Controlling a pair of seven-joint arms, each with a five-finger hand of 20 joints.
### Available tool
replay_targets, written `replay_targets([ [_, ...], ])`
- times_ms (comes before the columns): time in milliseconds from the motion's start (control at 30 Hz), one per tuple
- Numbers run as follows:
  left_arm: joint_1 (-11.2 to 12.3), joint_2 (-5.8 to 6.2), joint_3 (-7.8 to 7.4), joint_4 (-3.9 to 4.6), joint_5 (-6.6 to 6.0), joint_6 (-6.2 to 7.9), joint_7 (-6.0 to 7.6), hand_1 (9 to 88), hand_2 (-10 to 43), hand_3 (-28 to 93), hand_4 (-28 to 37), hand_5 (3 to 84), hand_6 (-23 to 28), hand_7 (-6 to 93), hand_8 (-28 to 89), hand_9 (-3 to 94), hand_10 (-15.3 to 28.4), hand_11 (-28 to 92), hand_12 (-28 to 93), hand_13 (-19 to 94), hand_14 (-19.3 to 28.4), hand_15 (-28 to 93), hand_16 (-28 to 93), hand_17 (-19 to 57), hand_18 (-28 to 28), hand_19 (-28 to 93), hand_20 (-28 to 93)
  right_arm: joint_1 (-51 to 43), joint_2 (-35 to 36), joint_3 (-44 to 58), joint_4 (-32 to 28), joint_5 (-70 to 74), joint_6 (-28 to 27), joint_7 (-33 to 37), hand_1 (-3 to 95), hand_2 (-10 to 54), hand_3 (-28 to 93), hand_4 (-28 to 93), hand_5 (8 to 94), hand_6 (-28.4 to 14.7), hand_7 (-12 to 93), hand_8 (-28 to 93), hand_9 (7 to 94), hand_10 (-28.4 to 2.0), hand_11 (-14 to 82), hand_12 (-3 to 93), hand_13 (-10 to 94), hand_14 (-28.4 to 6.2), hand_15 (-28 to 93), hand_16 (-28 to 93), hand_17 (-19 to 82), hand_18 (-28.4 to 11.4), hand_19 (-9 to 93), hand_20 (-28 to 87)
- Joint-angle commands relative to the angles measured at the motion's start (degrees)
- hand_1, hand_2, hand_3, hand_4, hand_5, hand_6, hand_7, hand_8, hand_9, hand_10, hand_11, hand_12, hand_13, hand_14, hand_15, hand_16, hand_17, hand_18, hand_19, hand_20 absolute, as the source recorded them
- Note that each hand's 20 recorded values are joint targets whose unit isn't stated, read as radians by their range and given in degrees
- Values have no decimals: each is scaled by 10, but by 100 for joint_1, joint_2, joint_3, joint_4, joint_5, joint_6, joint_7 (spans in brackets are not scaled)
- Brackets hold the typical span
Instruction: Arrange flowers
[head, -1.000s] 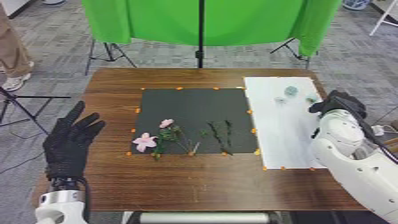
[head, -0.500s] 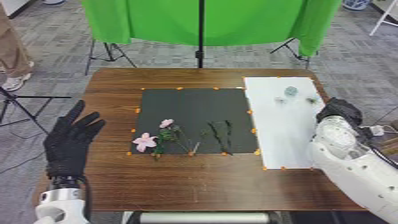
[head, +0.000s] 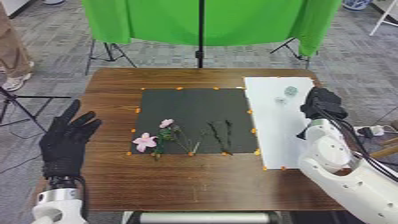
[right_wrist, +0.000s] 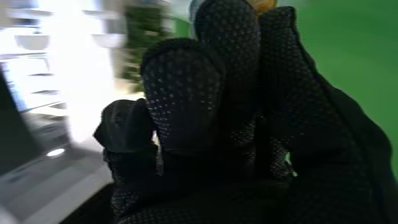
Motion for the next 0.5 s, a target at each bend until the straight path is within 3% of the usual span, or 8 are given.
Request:
replay_targets([
  [33,253,29,-171,-50,0,157,-80,177,91,744,-283,374,90,106,-68,369,206,330,160,265,266,644,-77,-63,234,509,389,526,-764,-604,-1052,34,-272,-1249,591,-95,658,-283,898,8,137,32,937,-70,239,245,861,-35,592,209,398,-220,932,495],
  [167,229,-65,-229,-52,84,132,-180,180,94,752,-283,385,96,128,-70,374,209,348,163,273,268,656,-79,-60,235,513,401,979,-1310,-1273,-963,81,-532,-1611,587,-95,665,-283,898,6,136,36,937,-72,239,247,858,-35,595,208,392,-219,932,498],
  [200,212,-73,-232,-51,88,138,-213,181,94,752,-283,385,97,128,-72,374,209,348,162,273,268,657,-80,-59,235,512,403,1046,-1463,-1391,-900,80,-611,-1678,583,-95,669,-283,896,7,136,38,937,-71,238,247,856,-36,598,209,392,-219,932,499],
  [233,220,-31,-216,-56,26,151,-161,181,94,752,-283,386,97,128,-73,373,209,347,161,273,268,657,-81,-59,235,511,404,1129,-1597,-1517,-818,12,-655,-1757,581,-95,673,-283,896,7,135,38,937,-70,237,248,854,-36,600,209,391,-218,932,499],
  [300,205,-111,-283,-46,133,27,-340,182,94,751,-283,384,96,127,-75,375,212,357,164,277,268,668,-79,-60,235,510,406,1372,-1853,-1867,-572,-28,-590,-1806,579,-95,676,-283,896,7,135,39,937,-70,236,250,853,-38,603,209,387,-217,932,501],
  [367,182,-126,-271,-41,171,64,-367,182,95,752,-283,390,101,138,-73,387,223,409,179,305,271,718,-75,-54,236,522,423,1461,-2118,-1982,-378,-39,-695,-1870,574,-95,679,-283,896,8,134,39,937,-70,239,250,851,-38,606,209,385,-216,932,502],
  [433,145,-79,-228,-32,83,95,-290,183,95,754,-283,392,104,143,-75,384,224,417,179,306,271,727,-78,-52,236,524,429,1560,-2303,-2112,-212,-106,-782,-1905,569,-95,684,-283,892,12,133,39,937,-70,242,251,848,-40,612,210,383,-216,932,503],
  [500,122,-99,-241,-27,123,93,-331,185,95,754,-283,392,104,144,-76,381,222,409,173,297,270,723,-84,-53,235,521,431,1582,-2478,-2152,-64,-174,-903,-1956,565,-95,688,-283,891,12,133,39,937,-70,244,252,844,-40,617,210,381,-216,932,504],
])
